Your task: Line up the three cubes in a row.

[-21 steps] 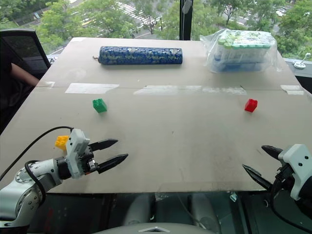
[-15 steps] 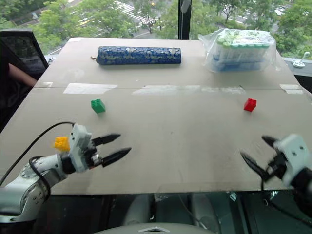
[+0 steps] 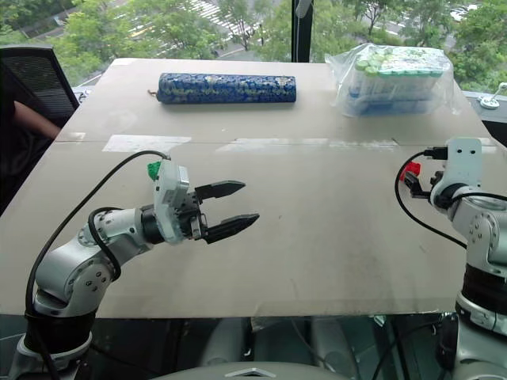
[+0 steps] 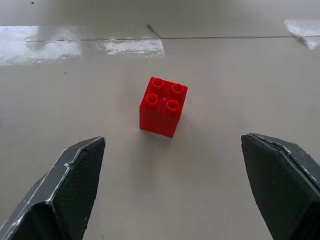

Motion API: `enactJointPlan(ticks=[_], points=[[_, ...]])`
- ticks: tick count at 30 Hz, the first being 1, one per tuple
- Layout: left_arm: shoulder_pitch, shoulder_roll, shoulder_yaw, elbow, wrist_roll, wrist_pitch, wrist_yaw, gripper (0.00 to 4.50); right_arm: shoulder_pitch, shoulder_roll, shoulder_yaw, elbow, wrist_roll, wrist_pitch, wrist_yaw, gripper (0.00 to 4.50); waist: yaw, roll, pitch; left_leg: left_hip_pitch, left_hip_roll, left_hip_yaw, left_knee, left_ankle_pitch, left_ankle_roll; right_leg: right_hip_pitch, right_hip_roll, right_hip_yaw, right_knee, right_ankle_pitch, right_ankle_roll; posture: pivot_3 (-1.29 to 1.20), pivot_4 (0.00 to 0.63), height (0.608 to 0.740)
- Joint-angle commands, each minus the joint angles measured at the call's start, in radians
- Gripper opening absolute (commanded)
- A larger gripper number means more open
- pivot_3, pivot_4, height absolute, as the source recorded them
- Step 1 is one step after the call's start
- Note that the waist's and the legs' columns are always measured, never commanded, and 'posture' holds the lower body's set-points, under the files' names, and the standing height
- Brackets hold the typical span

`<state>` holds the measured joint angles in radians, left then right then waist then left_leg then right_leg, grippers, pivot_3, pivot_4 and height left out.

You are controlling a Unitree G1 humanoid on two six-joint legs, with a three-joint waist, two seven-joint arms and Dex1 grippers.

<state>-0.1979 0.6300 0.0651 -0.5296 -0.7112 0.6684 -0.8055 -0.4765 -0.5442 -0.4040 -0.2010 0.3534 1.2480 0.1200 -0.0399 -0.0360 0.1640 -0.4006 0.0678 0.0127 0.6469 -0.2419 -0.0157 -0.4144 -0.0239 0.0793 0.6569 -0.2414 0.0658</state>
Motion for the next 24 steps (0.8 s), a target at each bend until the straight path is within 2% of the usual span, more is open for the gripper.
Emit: enactJointPlan(ticks=[1, 3, 9, 12, 14, 16, 17, 20, 21, 23, 24], points=[[-0.013, -0.018, 0.001, -0.051, -0.024, 0.003, 0.036, 4.41, -0.09, 0.017, -0.023, 0.137, -0.009, -0.048, -0.007, 4.5, -0.002, 0.0, 0.0, 0.0, 0.0, 0.0, 0.0, -0.001, 0.002, 0.0, 0.0, 0.0, -0.001, 0.0, 0.0, 0.0, 0.15, 0.74], [0.001, -0.027, 0.001, -0.069, -0.029, 0.01, 0.057, 4.41, -0.165, 0.019, -0.016, 0.286, -0.035, -0.127, -0.017, 4.5, -0.004, 0.002, 0.001, 0.0, 0.0, 0.0, 0.0, -0.002, 0.003, 0.0, 0.0, 0.001, -0.001, 0.0, 0.0, 0.0, 0.15, 0.74], [0.017, -0.022, 0.012, -0.097, -0.053, 0.027, 0.083, 4.41, -0.281, 0.009, 0.049, 0.555, -0.08, -0.285, 0.03, 4.5, -0.002, 0.002, 0.001, 0.0, 0.0, 0.001, 0.0, -0.002, 0.003, 0.0, 0.0, 0.001, -0.001, 0.0, 0.0, 0.0, 0.15, 0.74], [0.01, -0.018, 0.012, -0.094, -0.058, 0.026, 0.084, 4.5, -0.322, -0.008, 0.101, 0.673, -0.107, -0.349, 0.077, 3.61, -0.003, 0.002, 0.001, 0.0, 0.0, 0.001, 0.0, -0.002, 0.003, 0.0, 0.0, 0.001, -0.001, 0.0, 0.0, 0.0, 0.15, 0.74], [0.003, -0.019, 0.015, -0.089, -0.061, 0.023, 0.084, 4.5, -0.34, -0.02, 0.124, 0.721, -0.122, -0.376, 0.098, 2.48, -0.003, 0.002, 0.001, 0.0, 0.0, 0.001, 0.0, -0.002, 0.003, 0.0, 0.0, 0.001, -0.001, 0.0, 0.0, 0.0, 0.15, 0.74], [0.004, -0.018, 0.015, -0.083, -0.055, 0.016, 0.081, 4.5, -0.346, -0.033, 0.141, 0.74, -0.129, -0.384, 0.119, 1.89, -0.002, 0.002, 0.001, 0.0, 0.0, 0.001, 0.0, -0.002, 0.003, 0.0, 0.0, 0.001, -0.001, 0.0, 0.0, 0.0, 0.15, 0.74], [0.005, -0.018, 0.014, -0.081, -0.05, 0.012, 0.079, 4.5, -0.347, -0.038, 0.146, 0.745, -0.131, -0.384, 0.128, 1.36, -0.002, 0.002, 0.001, 0.0, 0.0, 0.001, 0.0, -0.002, 0.003, 0.0, 0.0, 0.001, -0.001, 0.0, 0.0, 0.0, 0.15, 0.74], [0.009, -0.021, 0.012, -0.081, -0.049, 0.007, 0.079, 4.5, -0.33, -0.071, 0.193, 0.719, -0.149, -0.382, 0.183, 1.38, -0.002, 0.003, 0.002, -0.001, 0.0, 0.001, 0.0, -0.002, 0.003, 0.0, 0.0, 0.001, -0.001, 0.0, 0.0, 0.0, 0.15, 0.74], [0.018, -0.02, 0.016, -0.081, -0.048, 0.0, 0.075, 4.5, -0.298, -0.081, 0.223, 0.647, -0.129, -0.428, 0.274, 1.38, -0.002, 0.003, 0.002, -0.001, 0.0, 0.001, 0.0, -0.002, 0.003, 0.0, 0.0, 0.001, -0.001, 0.0, 0.0, 0.0, 0.15, 0.74], [0.038, -0.017, 0.025, -0.068, -0.03, -0.028, 0.063, 4.5, -0.228, -0.077, 0.264, 0.487, -0.022, -0.555, 0.558, 1.38, -0.001, 0.003, 0.002, 0.0, 0.0, 0.001, 0.0, -0.002, 0.003, 0.0, 0.0, 0.001, -0.001, 0.0, 0.0, 0.0, 0.15, 0.74], [0.05, -0.014, 0.033, -0.063, -0.025, -0.043, 0.053, 4.5, -0.209, -0.104, 0.338, 0.413, -0.02, -0.548, 0.645, 1.38, -0.008, 0.005, 0.003, 0.0, 0.0, 0.001, 0.0, -0.002, 0.003, 0.0, 0.0, 0.0, -0.002, 0.0, 0.0, 0.0, 0.15, 0.74]])
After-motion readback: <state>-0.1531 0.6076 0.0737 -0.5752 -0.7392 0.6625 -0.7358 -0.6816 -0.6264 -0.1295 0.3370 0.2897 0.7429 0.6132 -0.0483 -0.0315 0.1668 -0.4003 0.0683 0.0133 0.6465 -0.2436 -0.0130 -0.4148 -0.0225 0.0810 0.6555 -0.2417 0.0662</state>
